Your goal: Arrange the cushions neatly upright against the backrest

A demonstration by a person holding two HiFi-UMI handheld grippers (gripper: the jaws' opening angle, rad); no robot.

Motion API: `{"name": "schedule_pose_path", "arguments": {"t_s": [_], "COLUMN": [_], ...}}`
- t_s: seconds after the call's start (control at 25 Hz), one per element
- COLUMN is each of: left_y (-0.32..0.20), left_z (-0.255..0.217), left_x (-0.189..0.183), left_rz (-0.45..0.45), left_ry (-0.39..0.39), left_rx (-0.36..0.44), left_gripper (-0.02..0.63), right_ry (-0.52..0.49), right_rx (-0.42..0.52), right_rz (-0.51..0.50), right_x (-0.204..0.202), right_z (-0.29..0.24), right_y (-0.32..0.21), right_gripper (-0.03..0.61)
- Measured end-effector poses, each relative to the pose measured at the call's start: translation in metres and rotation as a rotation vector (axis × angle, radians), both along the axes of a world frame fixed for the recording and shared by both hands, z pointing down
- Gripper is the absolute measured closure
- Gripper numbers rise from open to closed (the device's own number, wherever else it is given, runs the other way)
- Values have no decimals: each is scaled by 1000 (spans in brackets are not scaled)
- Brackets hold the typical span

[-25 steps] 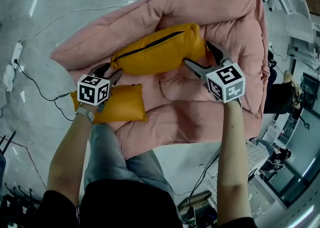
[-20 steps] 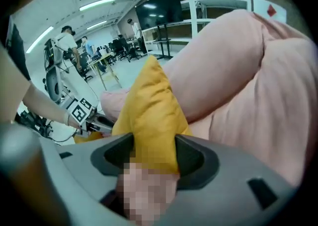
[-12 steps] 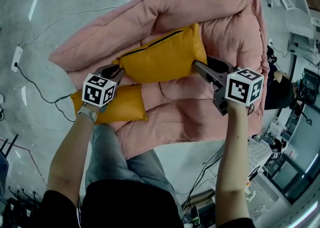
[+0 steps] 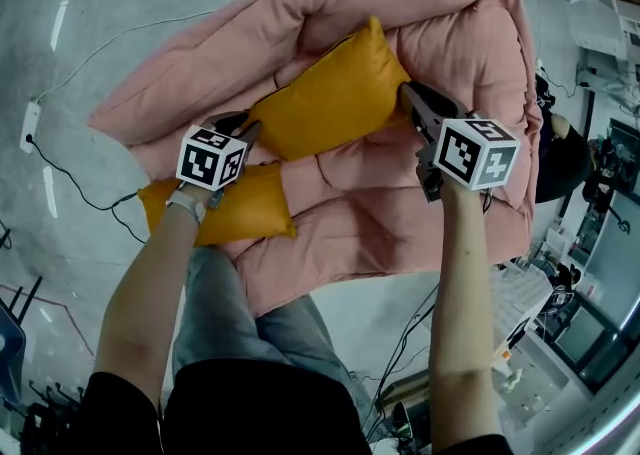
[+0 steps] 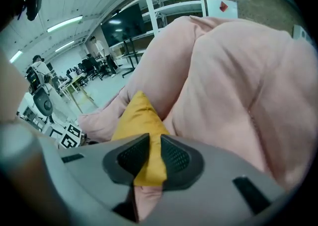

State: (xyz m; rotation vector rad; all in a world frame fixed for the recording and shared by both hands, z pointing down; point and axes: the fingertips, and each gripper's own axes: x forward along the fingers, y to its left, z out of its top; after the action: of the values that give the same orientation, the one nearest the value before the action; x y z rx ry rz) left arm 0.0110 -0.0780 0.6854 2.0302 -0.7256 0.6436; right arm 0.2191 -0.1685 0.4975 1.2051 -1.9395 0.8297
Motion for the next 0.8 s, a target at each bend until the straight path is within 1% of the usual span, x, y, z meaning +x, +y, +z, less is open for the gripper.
{"name": "schedule_pose_path", "arguments": {"t_s": [0.12, 0.16, 0.24, 0.32, 0.36, 0.44, 0.48, 0.56, 0.6, 0.68, 0.76, 0.8], "left_y": [2, 4, 12, 22, 28, 41, 47, 52, 51, 47, 43, 41], "left_z": [-7, -9, -10, -4, 1, 13, 19, 28, 32, 38, 41, 41], "left_x": [-11, -15, -21, -20, -18, -11, -7, 2, 6, 13, 18, 19], "left_rz": [1, -1, -7, -6, 9, 72, 109, 153, 152, 117, 89, 89], "left_ry": [7, 9, 30, 71, 85, 73, 52, 11, 3, 26, 66, 79], "left_rx": [11, 7, -36, -107, -136, -165, -170, -174, -179, -202, -215, -208], "left_gripper": [488, 485, 467, 455, 434, 391, 366, 346, 345, 347, 351, 363], "right_ry": [16, 18, 14, 25, 42, 91, 114, 148, 165, 189, 178, 167], "right_rx": [19, 26, 48, 60, 56, 31, 16, -7, -8, -1, -7, -14], "right_rz": [14, 18, 11, -41, -76, -146, -176, -217, -227, -222, -198, -188], "right_x": [3, 4, 2, -6, -11, -21, -24, -29, -29, -27, -26, -27], "right_z": [-9, -13, -20, -21, -17, -2, 7, 21, 26, 33, 36, 36], "right_y": [7, 9, 15, 20, 23, 26, 28, 29, 28, 25, 24, 25], "right_gripper": [481, 460, 428, 363, 323, 194, 147, 126, 126, 126, 131, 146]}}
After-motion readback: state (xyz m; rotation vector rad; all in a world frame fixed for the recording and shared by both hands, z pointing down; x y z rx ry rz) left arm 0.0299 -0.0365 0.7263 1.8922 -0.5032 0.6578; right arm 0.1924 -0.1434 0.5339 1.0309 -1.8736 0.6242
